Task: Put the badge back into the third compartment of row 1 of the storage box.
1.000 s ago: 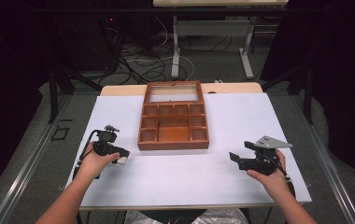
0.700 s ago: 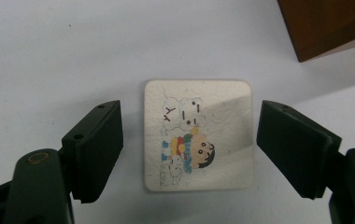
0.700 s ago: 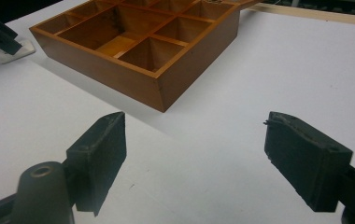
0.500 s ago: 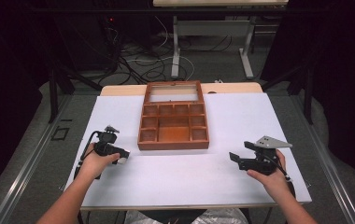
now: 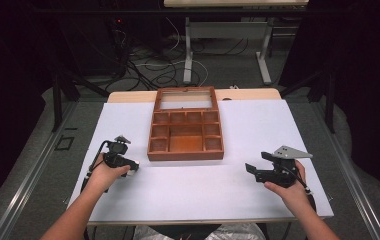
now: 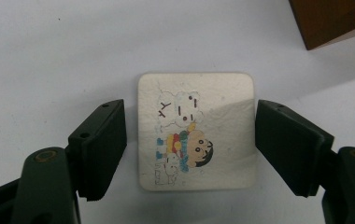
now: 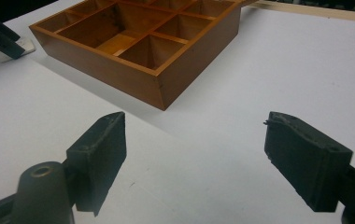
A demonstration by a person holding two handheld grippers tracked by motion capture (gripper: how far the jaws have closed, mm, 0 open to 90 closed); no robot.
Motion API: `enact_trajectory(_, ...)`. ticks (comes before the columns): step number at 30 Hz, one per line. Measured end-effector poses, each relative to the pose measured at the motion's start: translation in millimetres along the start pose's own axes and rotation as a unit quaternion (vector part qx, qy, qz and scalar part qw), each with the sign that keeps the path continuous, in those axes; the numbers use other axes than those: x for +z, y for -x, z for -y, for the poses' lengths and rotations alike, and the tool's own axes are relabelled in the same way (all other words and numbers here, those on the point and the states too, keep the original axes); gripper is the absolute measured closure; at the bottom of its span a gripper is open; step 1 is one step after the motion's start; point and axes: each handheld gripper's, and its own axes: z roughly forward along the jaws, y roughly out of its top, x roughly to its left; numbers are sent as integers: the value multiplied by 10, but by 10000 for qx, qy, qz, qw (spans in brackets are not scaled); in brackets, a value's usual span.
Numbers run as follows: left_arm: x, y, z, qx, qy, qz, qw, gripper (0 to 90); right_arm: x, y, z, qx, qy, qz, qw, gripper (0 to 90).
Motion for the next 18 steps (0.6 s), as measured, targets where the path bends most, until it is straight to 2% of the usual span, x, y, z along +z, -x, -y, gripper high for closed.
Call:
enact_trajectory(9, 1, 17, 4, -80, 5, -16, 10000, 280, 0, 0, 1, 12, -10, -1, 10000, 205)
enact_trajectory(12, -5, 24, -3, -71, -18, -5, 10000, 295, 1, 0, 2, 12, -9, -1, 10000, 205)
enact_trajectory(13, -10, 30, -7, -77, -44, 8, 10000, 325, 1, 2, 2, 7, -28, -15, 10000, 205)
enact_trajectory(18, -15, 31, -18, -38, -69, 5, 10000, 332, 4, 3, 3, 11, 1, -12, 10000, 205)
